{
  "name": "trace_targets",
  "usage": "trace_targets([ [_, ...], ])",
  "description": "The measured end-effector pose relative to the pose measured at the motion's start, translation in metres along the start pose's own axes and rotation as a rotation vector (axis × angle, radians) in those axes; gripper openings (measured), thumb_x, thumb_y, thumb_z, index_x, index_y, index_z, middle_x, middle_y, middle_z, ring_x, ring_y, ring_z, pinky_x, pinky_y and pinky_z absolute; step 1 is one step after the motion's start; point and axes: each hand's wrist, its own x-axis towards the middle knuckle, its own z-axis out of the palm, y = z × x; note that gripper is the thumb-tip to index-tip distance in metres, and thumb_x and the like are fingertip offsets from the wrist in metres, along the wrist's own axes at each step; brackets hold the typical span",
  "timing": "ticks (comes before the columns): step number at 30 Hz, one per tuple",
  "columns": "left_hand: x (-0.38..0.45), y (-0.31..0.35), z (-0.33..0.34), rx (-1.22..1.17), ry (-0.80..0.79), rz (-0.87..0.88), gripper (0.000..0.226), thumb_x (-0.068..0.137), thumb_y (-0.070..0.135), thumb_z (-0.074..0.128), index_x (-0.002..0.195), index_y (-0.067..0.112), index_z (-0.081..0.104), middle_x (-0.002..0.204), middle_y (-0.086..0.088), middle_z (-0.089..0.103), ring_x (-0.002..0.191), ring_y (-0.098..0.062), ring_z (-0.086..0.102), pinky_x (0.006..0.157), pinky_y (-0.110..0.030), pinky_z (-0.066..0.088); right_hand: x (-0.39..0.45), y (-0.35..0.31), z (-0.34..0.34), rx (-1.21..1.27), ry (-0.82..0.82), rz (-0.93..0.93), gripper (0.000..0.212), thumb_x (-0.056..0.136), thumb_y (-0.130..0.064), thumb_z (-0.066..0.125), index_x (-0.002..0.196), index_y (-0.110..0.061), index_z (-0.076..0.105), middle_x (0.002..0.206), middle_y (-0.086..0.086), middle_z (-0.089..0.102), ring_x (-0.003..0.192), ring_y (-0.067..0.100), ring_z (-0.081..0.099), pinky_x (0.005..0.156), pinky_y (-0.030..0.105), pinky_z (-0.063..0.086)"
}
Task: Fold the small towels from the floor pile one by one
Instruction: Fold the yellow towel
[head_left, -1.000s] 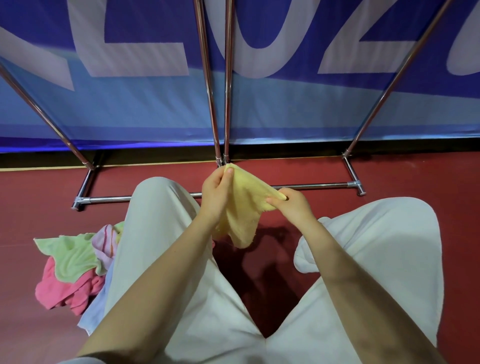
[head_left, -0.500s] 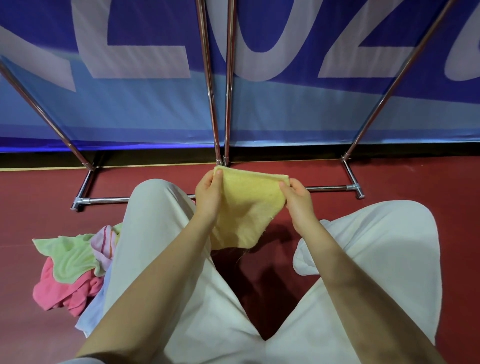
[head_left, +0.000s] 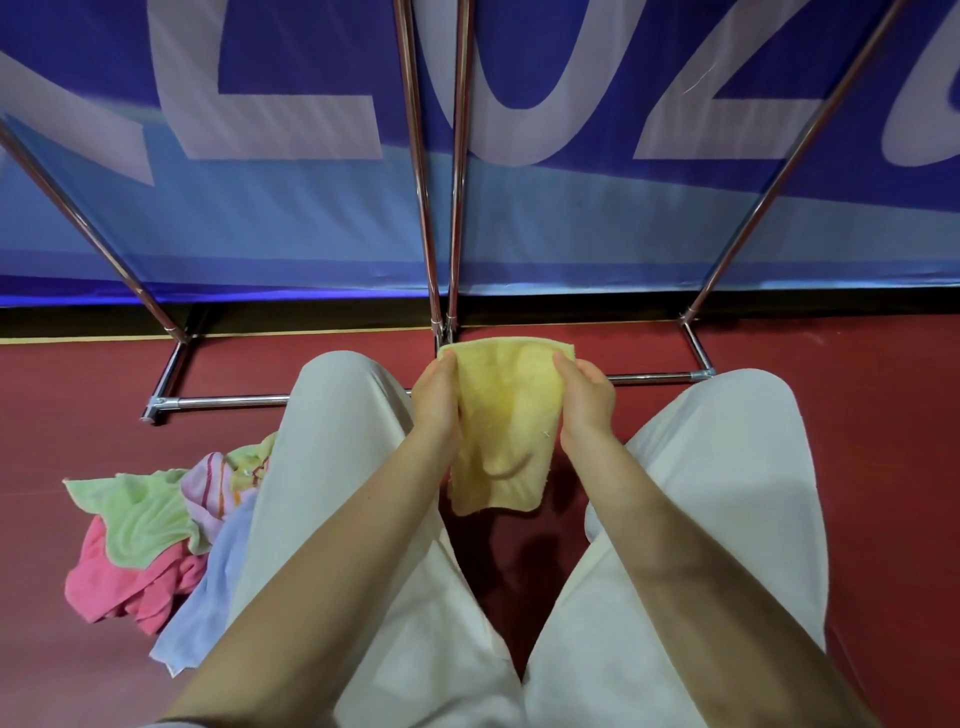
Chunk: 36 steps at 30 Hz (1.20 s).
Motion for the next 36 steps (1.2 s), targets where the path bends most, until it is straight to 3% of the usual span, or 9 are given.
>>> trace_targets([
  [5,-0.004,-0.004,0.01,0.054,-0.005,-0.006,0.022,0.098,0.036,0.045,0.089,0.026,0.063,0.096,-0.003,0.064,0.095,-0.02,0.059,0.091,-0.04,0.051,-0.015,0.002,0.021,-0.033,-0.071,-0.05,0.024,0.087,-0.023,0.063,0.08,-0.001,0.056,0.071,0.006,0.048,0.069,0.02,0.045,0.067,0.034,0.039],
  [9,-0.01,-0.006,0.016,0.053,-0.083,0.079,0.027,0.1,0.031,0.046,0.094,0.018,0.069,0.081,-0.001,0.067,0.075,-0.014,0.062,0.068,-0.028,0.05,-0.027,0.001,0.034,-0.104,-0.193,-0.182,0.01,0.089,-0.021,0.06,0.088,-0.011,0.062,0.075,0.004,0.059,0.07,0.017,0.054,0.064,0.032,0.044],
  [13,-0.013,-0.002,0.015,0.076,-0.115,0.144,0.032,0.101,0.029,0.043,0.104,0.014,0.07,0.084,-0.002,0.071,0.074,-0.01,0.066,0.062,-0.023,0.051,-0.033,0.0,0.04,-0.098,-0.243,-0.235,0.003,0.09,-0.019,0.06,0.087,-0.017,0.061,0.079,0.003,0.064,0.071,0.013,0.059,0.064,0.028,0.048],
  [19,-0.01,0.002,0.01,0.085,-0.116,0.169,0.032,0.1,0.032,0.044,0.109,0.016,0.071,0.102,-0.009,0.073,0.1,-0.025,0.069,0.09,-0.04,0.056,-0.035,-0.001,0.042,-0.174,-0.332,-0.333,0.003,0.091,-0.02,0.06,0.088,-0.02,0.061,0.082,0.003,0.065,0.075,0.016,0.061,0.068,0.031,0.051],
  [23,-0.008,0.004,0.006,0.033,-0.102,0.13,0.032,0.1,0.031,0.046,0.112,0.011,0.068,0.106,-0.014,0.071,0.101,-0.027,0.068,0.092,-0.042,0.054,-0.036,0.0,0.041,-0.289,-0.383,-0.352,0.009,0.094,-0.025,0.055,0.092,-0.022,0.063,0.079,-0.004,0.063,0.073,0.011,0.06,0.066,0.024,0.048],
  [27,-0.01,0.007,0.004,0.018,-0.105,0.151,0.03,0.099,0.024,0.049,0.105,0.002,0.069,0.087,-0.01,0.07,0.079,-0.016,0.067,0.073,-0.029,0.055,-0.035,-0.003,0.04,-0.299,-0.4,-0.354,0.018,0.097,-0.02,0.049,0.096,-0.021,0.067,0.076,-0.011,0.063,0.069,0.0,0.058,0.065,0.015,0.045],
  [31,-0.011,0.01,0.003,0.014,-0.121,0.141,0.029,0.098,0.022,0.049,0.107,0.004,0.069,0.088,-0.007,0.071,0.078,-0.013,0.067,0.072,-0.025,0.054,-0.027,-0.001,0.038,-0.47,-0.312,-0.475,0.007,0.089,-0.017,0.058,0.088,-0.024,0.056,0.074,-0.006,0.055,0.067,0.01,0.053,0.064,0.031,0.049],
  [33,-0.011,0.013,0.003,0.023,-0.112,0.128,0.026,0.095,0.021,0.053,0.103,0.005,0.07,0.088,-0.007,0.07,0.08,-0.013,0.065,0.077,-0.028,0.053,-0.024,0.001,0.037,-0.503,-0.218,-0.505,0.019,0.082,-0.025,0.066,0.091,-0.025,0.05,0.081,-0.002,0.053,0.075,0.016,0.053,0.068,0.038,0.05],
  [36,-0.011,0.018,0.002,0.027,-0.099,0.109,0.016,0.09,0.02,0.057,0.089,0.012,0.071,0.084,-0.004,0.069,0.077,-0.014,0.063,0.075,-0.03,0.051,-0.021,0.0,0.037,-0.444,-0.194,-0.428,0.047,0.071,-0.04,0.075,0.107,-0.028,0.048,0.105,-0.007,0.055,0.1,0.012,0.053,0.081,0.03,0.048],
])
